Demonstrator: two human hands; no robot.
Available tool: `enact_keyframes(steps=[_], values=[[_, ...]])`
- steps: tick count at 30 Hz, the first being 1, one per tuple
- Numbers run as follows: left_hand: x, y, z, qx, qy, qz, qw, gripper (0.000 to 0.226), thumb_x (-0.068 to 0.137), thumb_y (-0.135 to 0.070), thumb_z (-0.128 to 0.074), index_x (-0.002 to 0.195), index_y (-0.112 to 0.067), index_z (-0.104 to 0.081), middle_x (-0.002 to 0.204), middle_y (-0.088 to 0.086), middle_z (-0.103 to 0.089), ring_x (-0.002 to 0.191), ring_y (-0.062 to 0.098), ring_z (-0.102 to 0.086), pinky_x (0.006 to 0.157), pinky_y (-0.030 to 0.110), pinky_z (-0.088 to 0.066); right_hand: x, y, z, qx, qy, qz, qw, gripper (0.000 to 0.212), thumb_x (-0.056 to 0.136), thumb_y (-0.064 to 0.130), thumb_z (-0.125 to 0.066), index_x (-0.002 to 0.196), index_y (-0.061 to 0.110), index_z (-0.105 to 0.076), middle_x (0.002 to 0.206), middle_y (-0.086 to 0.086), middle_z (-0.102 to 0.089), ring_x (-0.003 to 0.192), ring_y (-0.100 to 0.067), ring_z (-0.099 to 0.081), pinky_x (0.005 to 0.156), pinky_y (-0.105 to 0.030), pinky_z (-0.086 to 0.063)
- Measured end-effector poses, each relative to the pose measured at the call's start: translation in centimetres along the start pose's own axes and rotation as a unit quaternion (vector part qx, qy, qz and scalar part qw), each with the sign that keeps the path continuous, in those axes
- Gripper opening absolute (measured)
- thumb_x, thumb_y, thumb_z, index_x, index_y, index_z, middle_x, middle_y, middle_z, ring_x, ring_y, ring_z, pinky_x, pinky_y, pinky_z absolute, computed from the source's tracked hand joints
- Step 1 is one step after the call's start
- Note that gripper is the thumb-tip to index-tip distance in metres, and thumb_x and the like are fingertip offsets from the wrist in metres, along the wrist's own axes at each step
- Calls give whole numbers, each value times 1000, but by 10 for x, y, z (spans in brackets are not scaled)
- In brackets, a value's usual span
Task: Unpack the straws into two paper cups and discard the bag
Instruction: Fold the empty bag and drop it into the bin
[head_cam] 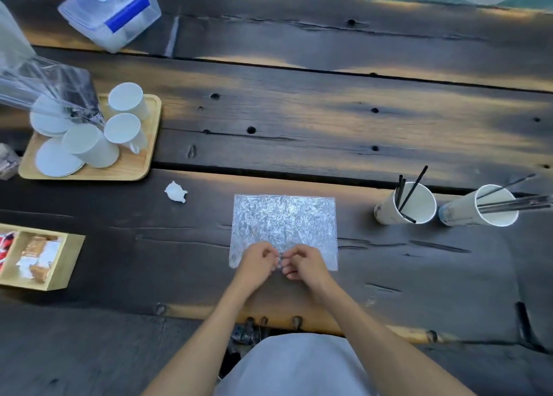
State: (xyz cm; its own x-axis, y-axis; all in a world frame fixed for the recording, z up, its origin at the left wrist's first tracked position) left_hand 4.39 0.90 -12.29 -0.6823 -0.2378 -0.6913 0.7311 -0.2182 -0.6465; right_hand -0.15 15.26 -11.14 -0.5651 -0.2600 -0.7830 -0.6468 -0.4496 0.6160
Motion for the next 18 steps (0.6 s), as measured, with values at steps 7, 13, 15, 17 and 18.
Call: enact_keyframes(steps=[7, 13, 15, 17, 18], values=[[7, 14, 37, -73, -85, 116, 987, 21, 92, -3, -45, 83, -4, -64, 68, 18, -71, 51, 23, -65, 43, 23, -48, 15, -13, 36, 54, -91, -99, 989, 18, 90, -4, -39, 90, 7, -53, 72, -17, -56, 60, -24, -54, 44, -22, -38], [6, 1, 40, 19, -77, 113, 990, 21, 87, -12, -49, 83, -4, -68, 73, 15, -71, 63, 24, -64, 56, 30, -49, 11, -24, 87, 1, -249, -121, 961, 19, 88, 6, -41, 76, 7, -55, 70, -15, -67, 61, -29, -61, 58, -35, -55], [4, -15, 40, 231, -135, 38, 963, 17, 86, -14, -49, 76, -14, -63, 77, 2, -63, 75, 24, -60, 63, 31, -45, 11, -12, 93, -66, -293, -89, 950, 19, 89, 11, -41, 81, 8, -58, 87, -15, -68, 79, -33, -61, 69, -38, -51], [4, -32, 35, 348, -197, -102, 911, 14, 84, -8, -54, 81, -19, -60, 85, -2, -62, 82, 24, -57, 67, 34, -45, 10, 4, 94, -99, -310, -61, 944, 16, 90, 8, -44, 96, 8, -59, 96, -11, -61, 86, -29, -51, 72, -32, -38], [7, -37, 28, 391, -197, -165, 884, 19, 81, -5, -60, 89, -22, -61, 94, -3, -61, 88, 23, -55, 71, 34, -44, 11, 12, 93, -107, -309, -45, 944, 17, 90, 6, -45, 101, 7, -58, 97, -9, -57, 87, -27, -47, 73, -31, -35]])
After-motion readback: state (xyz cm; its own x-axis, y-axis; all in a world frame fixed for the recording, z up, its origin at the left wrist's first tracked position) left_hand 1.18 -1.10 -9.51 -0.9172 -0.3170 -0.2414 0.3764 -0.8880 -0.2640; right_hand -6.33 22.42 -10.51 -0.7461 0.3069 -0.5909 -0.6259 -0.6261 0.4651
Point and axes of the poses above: each hand's wrist, its own x-axis towards the middle knuckle, its own z-axis out of the back of the hand, y = z × x, the point moved 4 cm from there along x, towards the middle knuckle
